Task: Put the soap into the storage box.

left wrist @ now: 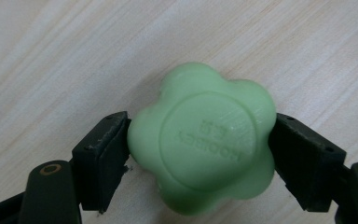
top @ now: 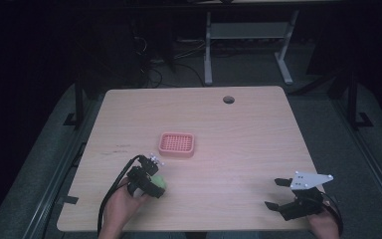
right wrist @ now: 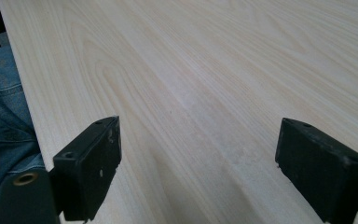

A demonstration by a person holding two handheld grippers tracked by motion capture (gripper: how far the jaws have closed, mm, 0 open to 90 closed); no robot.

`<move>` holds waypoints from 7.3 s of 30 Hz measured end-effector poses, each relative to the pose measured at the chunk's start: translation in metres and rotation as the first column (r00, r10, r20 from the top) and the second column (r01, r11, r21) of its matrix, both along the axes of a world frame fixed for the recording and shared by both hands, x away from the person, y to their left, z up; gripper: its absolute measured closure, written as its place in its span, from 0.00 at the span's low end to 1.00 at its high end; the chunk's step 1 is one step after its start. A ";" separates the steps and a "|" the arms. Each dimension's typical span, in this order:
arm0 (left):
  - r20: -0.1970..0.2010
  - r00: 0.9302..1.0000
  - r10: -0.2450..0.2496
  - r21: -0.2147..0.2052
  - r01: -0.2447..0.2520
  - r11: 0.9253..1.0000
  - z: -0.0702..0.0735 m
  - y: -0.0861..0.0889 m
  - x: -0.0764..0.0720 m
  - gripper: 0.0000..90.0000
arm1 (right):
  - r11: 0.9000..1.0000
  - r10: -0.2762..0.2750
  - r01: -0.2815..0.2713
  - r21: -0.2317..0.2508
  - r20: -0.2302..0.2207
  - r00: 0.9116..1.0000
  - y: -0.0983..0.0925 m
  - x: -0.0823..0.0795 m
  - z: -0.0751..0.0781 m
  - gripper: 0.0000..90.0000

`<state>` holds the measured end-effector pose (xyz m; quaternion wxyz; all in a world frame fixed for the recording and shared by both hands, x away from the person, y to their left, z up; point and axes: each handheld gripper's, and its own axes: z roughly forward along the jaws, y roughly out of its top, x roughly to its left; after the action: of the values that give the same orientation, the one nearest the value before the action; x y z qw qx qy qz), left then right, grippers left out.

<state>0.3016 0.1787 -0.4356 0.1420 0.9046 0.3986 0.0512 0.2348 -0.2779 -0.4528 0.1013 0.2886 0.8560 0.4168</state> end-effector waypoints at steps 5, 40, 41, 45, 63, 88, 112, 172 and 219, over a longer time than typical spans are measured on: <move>-0.021 1.000 0.008 0.008 -0.008 1.000 -0.005 -0.002 0.002 0.27 | 1.000 0.002 -0.002 0.001 0.006 1.000 -0.001 0.000 0.000 0.15; -0.012 1.000 0.026 0.023 -0.025 0.999 -0.001 -0.002 0.001 0.30 | 1.000 -0.004 0.004 0.005 0.002 1.000 -0.001 0.000 0.001 0.15; -0.009 1.000 0.025 0.022 -0.025 0.999 0.000 -0.001 0.001 0.30 | 1.000 -0.005 0.005 0.002 0.002 1.000 -0.002 0.000 0.001 0.15; -0.003 1.000 0.030 0.009 -0.030 1.000 0.002 -0.001 0.001 0.30 | 1.000 -0.003 0.003 0.004 0.002 1.000 -0.001 0.000 0.000 0.15; 0.006 1.000 0.025 -0.016 -0.025 1.000 0.011 -0.004 0.010 0.30 | 1.000 -0.006 0.006 0.003 0.002 1.000 -0.002 -0.001 0.001 0.15; 0.011 1.000 0.021 -0.039 -0.020 0.999 0.024 -0.011 0.033 0.30 | 1.000 -0.004 0.004 0.004 0.007 1.000 -0.002 -0.001 0.001 0.15; 0.009 1.000 0.020 -0.058 -0.019 0.998 0.038 -0.017 0.054 0.30 | 1.000 -0.007 0.007 0.009 0.002 1.000 -0.002 -0.001 0.001 0.15; 0.005 1.000 0.018 -0.035 -0.017 0.999 0.059 -0.057 0.120 0.30 | 1.000 -0.001 0.001 0.016 0.015 1.000 -0.002 -0.002 0.003 0.15; -0.057 0.992 0.111 -0.025 -0.113 0.993 0.029 -0.068 0.161 0.30 | 1.000 -0.002 0.002 0.019 0.015 1.000 -0.004 -0.001 0.002 0.15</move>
<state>0.4628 0.1110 -0.4067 0.1406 0.8798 0.4532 0.0283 0.2336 -0.2816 -0.4509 0.1055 0.2872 0.8509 0.4271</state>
